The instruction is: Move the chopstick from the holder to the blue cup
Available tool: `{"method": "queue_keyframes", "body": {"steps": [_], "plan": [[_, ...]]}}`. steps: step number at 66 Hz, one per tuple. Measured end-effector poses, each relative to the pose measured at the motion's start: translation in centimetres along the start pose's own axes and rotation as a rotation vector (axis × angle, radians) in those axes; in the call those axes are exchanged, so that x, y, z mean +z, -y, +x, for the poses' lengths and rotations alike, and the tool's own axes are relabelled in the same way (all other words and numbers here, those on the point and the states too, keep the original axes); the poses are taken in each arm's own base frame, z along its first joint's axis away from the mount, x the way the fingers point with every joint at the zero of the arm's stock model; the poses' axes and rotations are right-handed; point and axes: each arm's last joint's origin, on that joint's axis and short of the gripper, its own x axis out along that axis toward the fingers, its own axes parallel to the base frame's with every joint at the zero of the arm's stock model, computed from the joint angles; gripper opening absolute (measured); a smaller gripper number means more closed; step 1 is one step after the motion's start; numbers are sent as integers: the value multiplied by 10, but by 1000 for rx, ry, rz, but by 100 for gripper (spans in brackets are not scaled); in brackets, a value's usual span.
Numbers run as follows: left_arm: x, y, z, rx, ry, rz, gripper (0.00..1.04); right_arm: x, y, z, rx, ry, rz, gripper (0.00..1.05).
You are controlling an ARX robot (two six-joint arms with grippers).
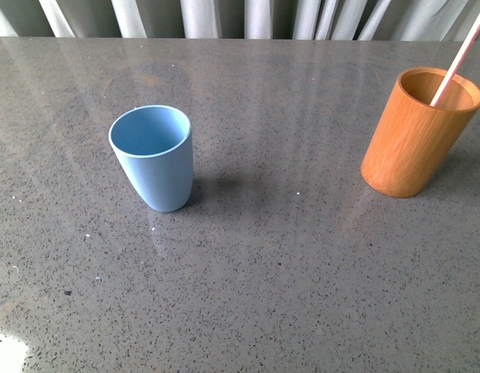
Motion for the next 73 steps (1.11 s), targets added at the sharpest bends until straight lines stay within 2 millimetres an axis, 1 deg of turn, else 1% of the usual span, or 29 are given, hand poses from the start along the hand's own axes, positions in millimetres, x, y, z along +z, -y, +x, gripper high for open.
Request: {"method": "queue_keyframes", "body": {"steps": [31,35,41,48,54,64,73], "plan": [[0,0,0,0,0,0,96,42,-4,-50,42,112,11,3],[0,0,0,0,0,0,96,55,-7,-61,52,145,11,3],[0,0,0,0,0,0,96,67,-12,-69,59,179,12,3],[0,0,0,0,0,0,96,79,-24,-78,76,213,11,3],[0,0,0,0,0,0,96,83,-37,-82,100,224,13,3],[0,0,0,0,0,0,96,82,-60,-85,151,218,30,3],[0,0,0,0,0,0,96,77,-83,-81,196,195,50,3]]}}
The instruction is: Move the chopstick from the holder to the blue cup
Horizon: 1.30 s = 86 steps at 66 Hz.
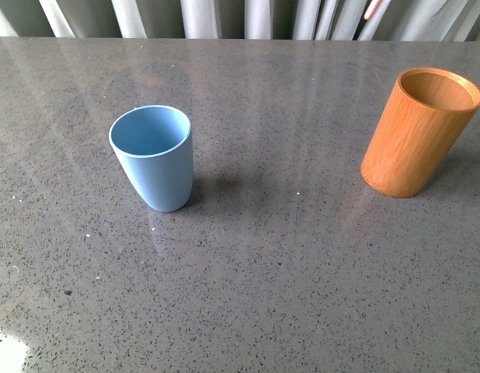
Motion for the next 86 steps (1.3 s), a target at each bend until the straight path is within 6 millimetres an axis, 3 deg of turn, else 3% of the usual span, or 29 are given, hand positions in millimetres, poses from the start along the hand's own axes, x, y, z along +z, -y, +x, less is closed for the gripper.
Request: {"method": "queue_keyframes", "body": {"steps": [19,36,86], "plan": [[0,0,0,0,0,0,96,-37,-36,25,43,-90,39,3],[0,0,0,0,0,0,96,-55,-65,35,88,-136,45,3],[0,0,0,0,0,0,96,-105,-108,54,143,-245,27,3]]}}
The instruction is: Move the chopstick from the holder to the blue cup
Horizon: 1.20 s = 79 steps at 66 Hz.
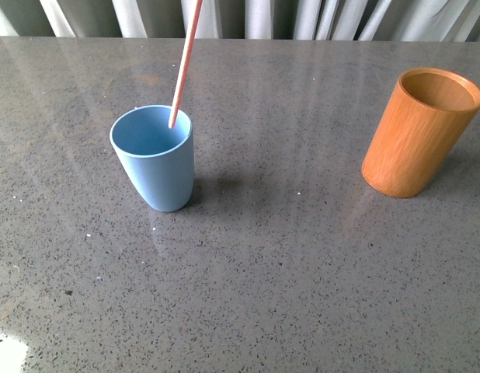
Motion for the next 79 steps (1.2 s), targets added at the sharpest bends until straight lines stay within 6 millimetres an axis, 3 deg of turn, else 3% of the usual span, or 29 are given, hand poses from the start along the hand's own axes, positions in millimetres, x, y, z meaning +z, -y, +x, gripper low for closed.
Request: {"method": "queue_keyframes", "body": {"steps": [20,33,54,79], "plan": [[0,0,0,0,0,0,96,-11,-10,4,22,-15,-9,3],[0,0,0,0,0,0,96,-38,-17,12,38,-63,-31,3],[0,0,0,0,0,0,96,-63,-12,25,1,-106,-84,3],[0,0,0,0,0,0,96,-83,-10,22,-7,-150,-142,3]]}}
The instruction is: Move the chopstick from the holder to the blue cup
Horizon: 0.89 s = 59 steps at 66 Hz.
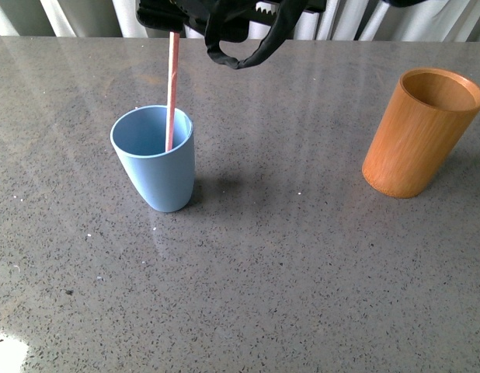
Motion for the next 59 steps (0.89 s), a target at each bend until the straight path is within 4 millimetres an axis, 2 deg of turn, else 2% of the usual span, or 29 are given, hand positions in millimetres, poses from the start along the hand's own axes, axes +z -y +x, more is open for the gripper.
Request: {"method": "queue_keyframes", "body": {"steps": [5,31,41,50,59], "plan": [[0,0,0,0,0,0,96,-2,0,0,1,-7,-4,4],[0,0,0,0,0,0,96,-5,1,0,9,-9,-1,68],[0,0,0,0,0,0,96,0,12,-7,-4,6,27,94],[0,0,0,0,0,0,96,19,33,-28,-31,68,77,96],[0,0,0,0,0,0,96,43,75,-71,-99,187,145,96]]}}
